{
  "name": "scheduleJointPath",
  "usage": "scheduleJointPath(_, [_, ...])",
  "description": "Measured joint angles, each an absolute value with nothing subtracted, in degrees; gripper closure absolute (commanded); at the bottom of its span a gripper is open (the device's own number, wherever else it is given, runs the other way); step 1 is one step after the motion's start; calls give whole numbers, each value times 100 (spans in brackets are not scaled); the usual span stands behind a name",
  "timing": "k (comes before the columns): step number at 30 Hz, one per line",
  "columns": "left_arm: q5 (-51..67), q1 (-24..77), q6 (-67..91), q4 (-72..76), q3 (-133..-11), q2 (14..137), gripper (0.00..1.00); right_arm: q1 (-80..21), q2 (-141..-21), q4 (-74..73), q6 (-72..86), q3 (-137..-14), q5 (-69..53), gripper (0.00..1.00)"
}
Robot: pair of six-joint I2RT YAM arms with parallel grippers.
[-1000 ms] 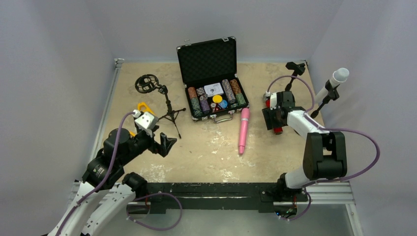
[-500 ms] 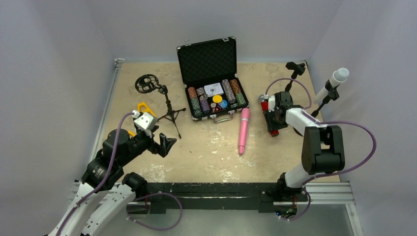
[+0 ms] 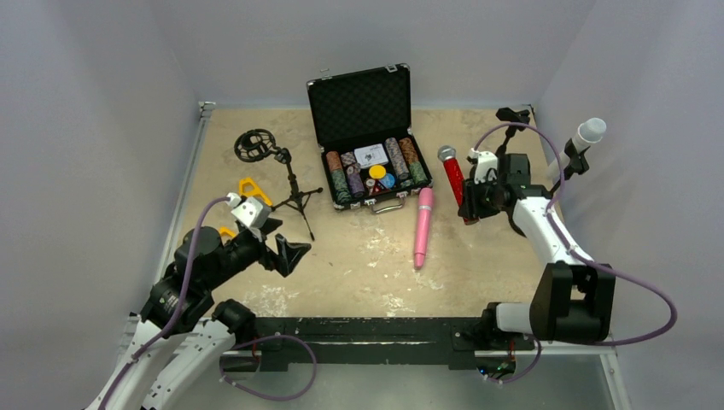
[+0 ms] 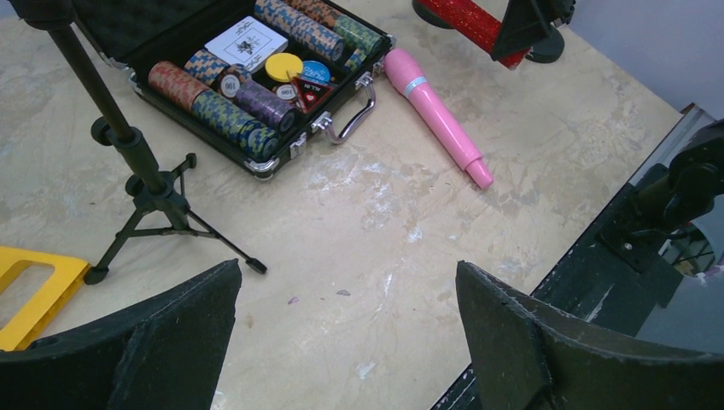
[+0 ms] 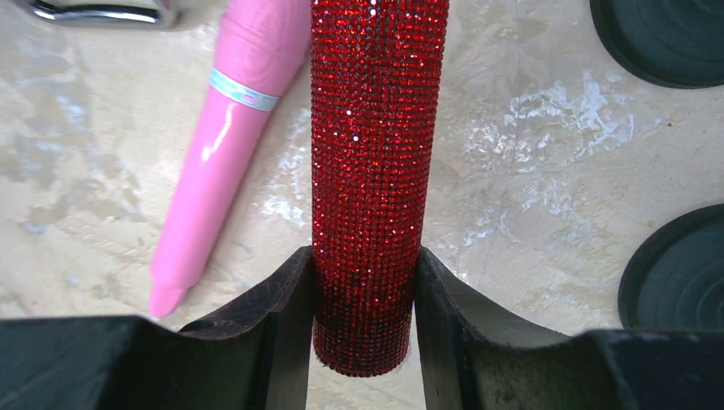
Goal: Attach the microphones to the stand
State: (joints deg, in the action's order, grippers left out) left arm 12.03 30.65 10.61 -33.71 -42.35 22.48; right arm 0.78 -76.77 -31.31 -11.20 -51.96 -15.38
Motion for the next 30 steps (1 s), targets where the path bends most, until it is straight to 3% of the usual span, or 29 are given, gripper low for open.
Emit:
scheduleJointPath(7, [1815,3063,1772,-2738,-3953,2274,1,325,-6978,-3199,-1020,-5196,-2786,100])
scheduleJointPath(16, [2716,3089,3747,-631,-2926,2908,1,266,-6545,-3391,-1339,-5196,-4910,100])
scheduleJointPath(30, [2169,4145,4934,1776,-2611,4230,1,-843,-6547,-4007,-2198,-5210,-6449,100])
